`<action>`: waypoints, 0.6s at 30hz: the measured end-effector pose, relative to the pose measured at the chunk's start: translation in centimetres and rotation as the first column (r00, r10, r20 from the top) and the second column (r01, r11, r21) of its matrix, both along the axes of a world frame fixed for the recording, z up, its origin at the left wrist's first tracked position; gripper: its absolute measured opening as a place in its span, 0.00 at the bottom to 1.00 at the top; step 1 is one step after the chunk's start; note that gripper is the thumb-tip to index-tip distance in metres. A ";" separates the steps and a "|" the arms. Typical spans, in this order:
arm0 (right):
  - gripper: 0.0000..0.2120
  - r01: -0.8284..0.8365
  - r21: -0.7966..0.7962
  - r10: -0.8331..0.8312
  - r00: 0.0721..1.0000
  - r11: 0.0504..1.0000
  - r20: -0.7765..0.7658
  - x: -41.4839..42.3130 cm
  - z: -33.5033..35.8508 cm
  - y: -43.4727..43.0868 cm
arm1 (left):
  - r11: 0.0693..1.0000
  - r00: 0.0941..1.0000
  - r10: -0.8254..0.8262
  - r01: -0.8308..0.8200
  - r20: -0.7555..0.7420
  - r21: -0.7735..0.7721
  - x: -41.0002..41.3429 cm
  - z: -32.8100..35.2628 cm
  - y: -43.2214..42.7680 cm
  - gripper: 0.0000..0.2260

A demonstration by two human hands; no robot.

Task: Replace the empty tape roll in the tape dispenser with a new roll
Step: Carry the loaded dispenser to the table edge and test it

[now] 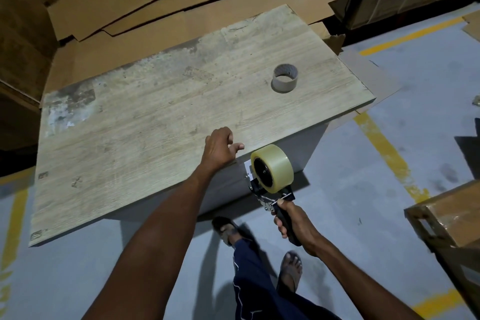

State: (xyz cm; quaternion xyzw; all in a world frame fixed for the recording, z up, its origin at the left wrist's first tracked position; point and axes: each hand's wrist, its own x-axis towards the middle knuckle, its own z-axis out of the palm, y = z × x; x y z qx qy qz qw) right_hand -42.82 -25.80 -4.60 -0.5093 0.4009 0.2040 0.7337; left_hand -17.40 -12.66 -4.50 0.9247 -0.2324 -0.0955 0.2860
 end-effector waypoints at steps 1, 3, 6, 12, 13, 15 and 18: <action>0.18 0.001 -0.002 -0.001 1.000 1.000 -0.003 0.0 -0.1 0.0 | 1.000 1.000 0.028 -0.028 0.008 0.000 0.1 -0.2 0.2 0.18; 0.18 -0.001 -0.001 0.001 1.000 1.000 -0.001 0.1 -0.3 0.0 | 0.999 0.999 0.049 -0.049 0.002 -0.014 0.3 -0.4 0.4 0.20; 0.18 0.005 0.011 -0.005 1.000 1.000 0.026 0.0 -0.6 0.1 | 0.998 0.998 0.057 -0.057 -0.025 -0.034 0.2 -0.5 0.4 0.17; 0.19 0.018 0.016 -0.019 0.997 1.000 0.075 0.1 -0.2 0.3 | 0.972 0.958 -0.226 0.208 0.177 0.111 0.1 0.0 2.4 0.03; 0.19 0.021 0.015 -0.022 0.997 1.000 0.078 0.2 -0.1 0.3 | 0.947 0.908 -0.315 0.284 0.276 0.147 0.1 -0.3 3.4 0.06; 0.20 0.026 0.018 -0.028 0.996 0.999 0.087 0.2 -0.2 0.6 | 0.842 0.774 -0.536 0.467 0.337 0.268 0.2 -0.7 5.5 0.18; 0.20 0.037 0.022 -0.039 0.994 0.999 0.098 0.1 -0.5 1.0 | 0.597 0.570 -0.795 0.675 0.208 0.434 0.3 -0.6 6.8 0.28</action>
